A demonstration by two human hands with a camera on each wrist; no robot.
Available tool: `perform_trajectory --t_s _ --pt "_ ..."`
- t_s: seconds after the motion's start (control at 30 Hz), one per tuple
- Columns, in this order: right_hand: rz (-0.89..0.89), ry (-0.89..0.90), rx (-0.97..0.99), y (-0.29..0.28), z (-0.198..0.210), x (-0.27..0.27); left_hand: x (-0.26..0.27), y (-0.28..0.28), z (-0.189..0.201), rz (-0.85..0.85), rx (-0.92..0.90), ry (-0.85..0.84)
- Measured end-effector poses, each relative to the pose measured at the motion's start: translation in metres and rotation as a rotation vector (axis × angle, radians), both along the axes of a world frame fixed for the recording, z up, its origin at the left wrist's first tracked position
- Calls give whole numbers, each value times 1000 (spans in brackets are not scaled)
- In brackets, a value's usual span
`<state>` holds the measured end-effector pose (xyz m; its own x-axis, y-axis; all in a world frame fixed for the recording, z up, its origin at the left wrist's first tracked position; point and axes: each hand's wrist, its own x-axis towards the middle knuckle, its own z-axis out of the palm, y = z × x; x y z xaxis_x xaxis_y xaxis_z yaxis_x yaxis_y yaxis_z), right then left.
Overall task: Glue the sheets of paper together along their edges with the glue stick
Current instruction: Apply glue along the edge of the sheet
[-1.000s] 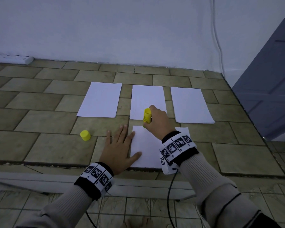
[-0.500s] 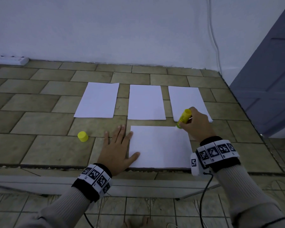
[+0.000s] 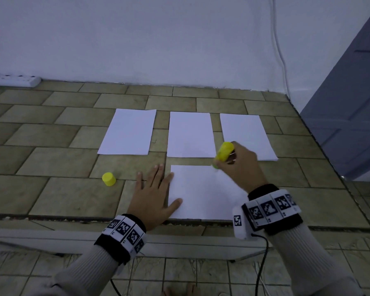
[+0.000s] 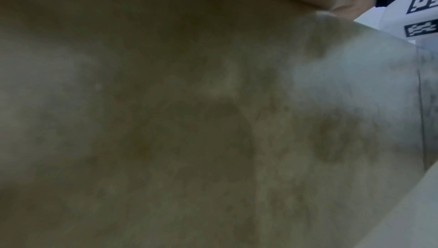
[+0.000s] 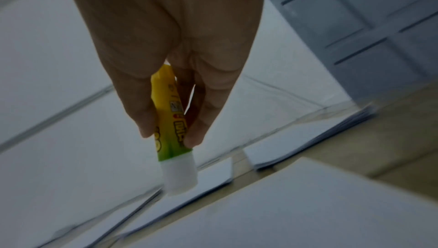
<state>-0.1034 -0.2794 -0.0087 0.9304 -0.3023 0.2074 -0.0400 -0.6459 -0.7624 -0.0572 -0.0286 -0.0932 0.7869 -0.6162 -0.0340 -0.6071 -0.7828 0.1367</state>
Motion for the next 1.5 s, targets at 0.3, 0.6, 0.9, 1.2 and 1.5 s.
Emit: perform_trajectory --t_s 0.3,0.6,0.9,1.2,1.5 --pt "312 102 -2 76 -10 9 1 0 -1 11 -1 8" --pt "320 151 -149 88 -16 13 2 0 -3 3 -22 14" --pt "173 91 -68 42 -14 -11 0 -1 1 16 15 9" --pt "-86 58 -89 -24 -21 -41 0 -1 0 16 53 4" --pt "-147 34 -70 -24 -20 -51 -1 -1 0 12 26 1"
